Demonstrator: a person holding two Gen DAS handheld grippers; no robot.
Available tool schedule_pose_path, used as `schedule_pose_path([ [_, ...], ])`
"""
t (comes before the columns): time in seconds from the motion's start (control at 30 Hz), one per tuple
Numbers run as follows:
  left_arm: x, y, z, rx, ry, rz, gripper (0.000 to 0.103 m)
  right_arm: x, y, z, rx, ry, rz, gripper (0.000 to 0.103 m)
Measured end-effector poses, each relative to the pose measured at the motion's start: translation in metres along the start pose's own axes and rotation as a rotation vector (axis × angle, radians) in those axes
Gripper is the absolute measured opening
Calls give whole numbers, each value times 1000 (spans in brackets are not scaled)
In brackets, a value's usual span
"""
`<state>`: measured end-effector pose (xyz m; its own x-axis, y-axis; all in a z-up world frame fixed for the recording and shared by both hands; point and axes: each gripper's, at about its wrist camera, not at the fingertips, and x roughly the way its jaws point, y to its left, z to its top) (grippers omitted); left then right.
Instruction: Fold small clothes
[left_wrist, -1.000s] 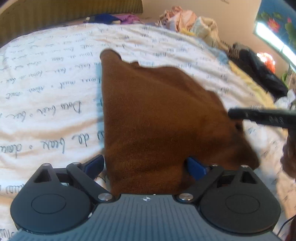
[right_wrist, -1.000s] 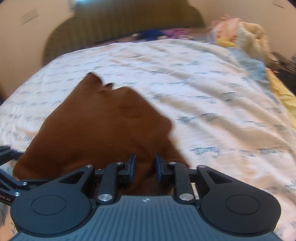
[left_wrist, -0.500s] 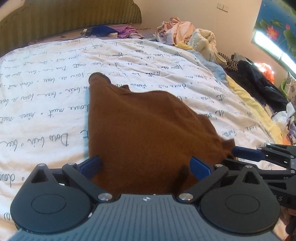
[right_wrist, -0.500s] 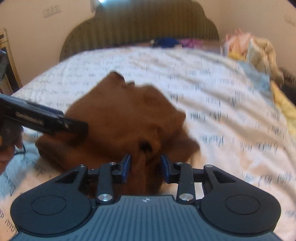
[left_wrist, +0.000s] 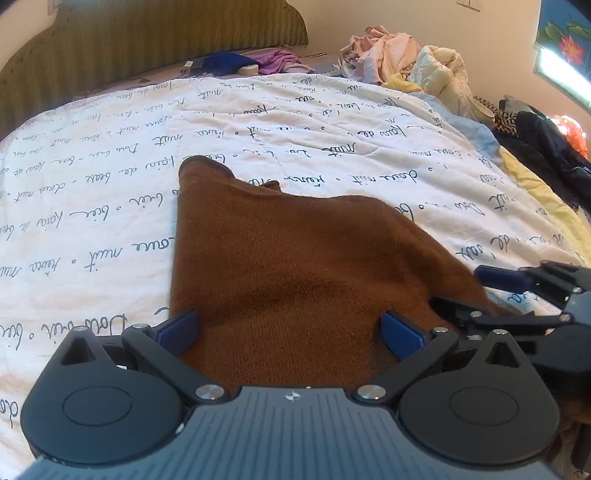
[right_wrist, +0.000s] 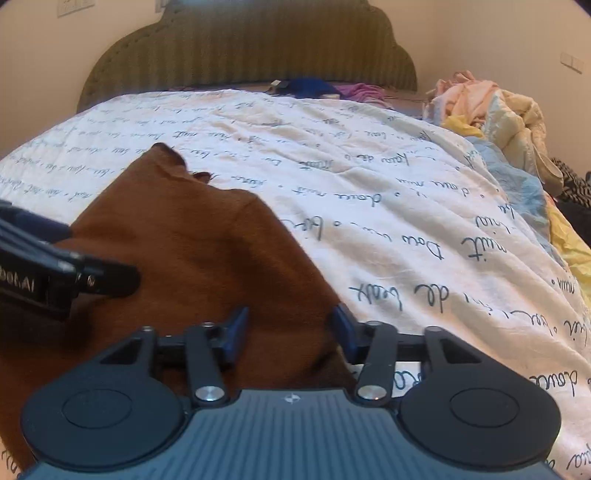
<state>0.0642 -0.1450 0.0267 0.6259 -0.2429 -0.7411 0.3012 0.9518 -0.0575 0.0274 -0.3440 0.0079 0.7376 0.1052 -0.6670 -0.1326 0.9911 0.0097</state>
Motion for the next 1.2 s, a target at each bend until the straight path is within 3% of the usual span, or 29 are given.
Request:
schedule_pose_path([
  [0.13,0,6,3,-24,11,-8,103,-17,-3,6,78,-28,29,58],
  [0.3,2,7,3,-27,13,-3,103,-25,23,-3,-6,-61,4,59],
  [0.4,6,7,2,-28,10,1,103,-10,19,-7,-16,-56,-70,74],
  [0.53,-2,7,0,-27,-2,6,103,-12,-1,-5,89,-47,-35,78],
  [0.67,-19,11,1,-32,-50,-22,103,-31,0,1,90,-123,18,78],
  [0.77,-20,14,19,-36,-73,-62,103,-27,5,14,72,-118,2,78],
  [0.97,22,21,53,-50,-21,-138,103,-1,16,35,28,-103,8,78],
  [1.07,54,22,53,-32,37,-104,102,18,20,39,9,-81,33,78],
  [1.17,63,15,47,53,18,-40,103,40,23,36,-15,-10,21,78],
  [1.2,63,13,45,66,10,-29,103,45,20,33,1,-7,23,87],
])
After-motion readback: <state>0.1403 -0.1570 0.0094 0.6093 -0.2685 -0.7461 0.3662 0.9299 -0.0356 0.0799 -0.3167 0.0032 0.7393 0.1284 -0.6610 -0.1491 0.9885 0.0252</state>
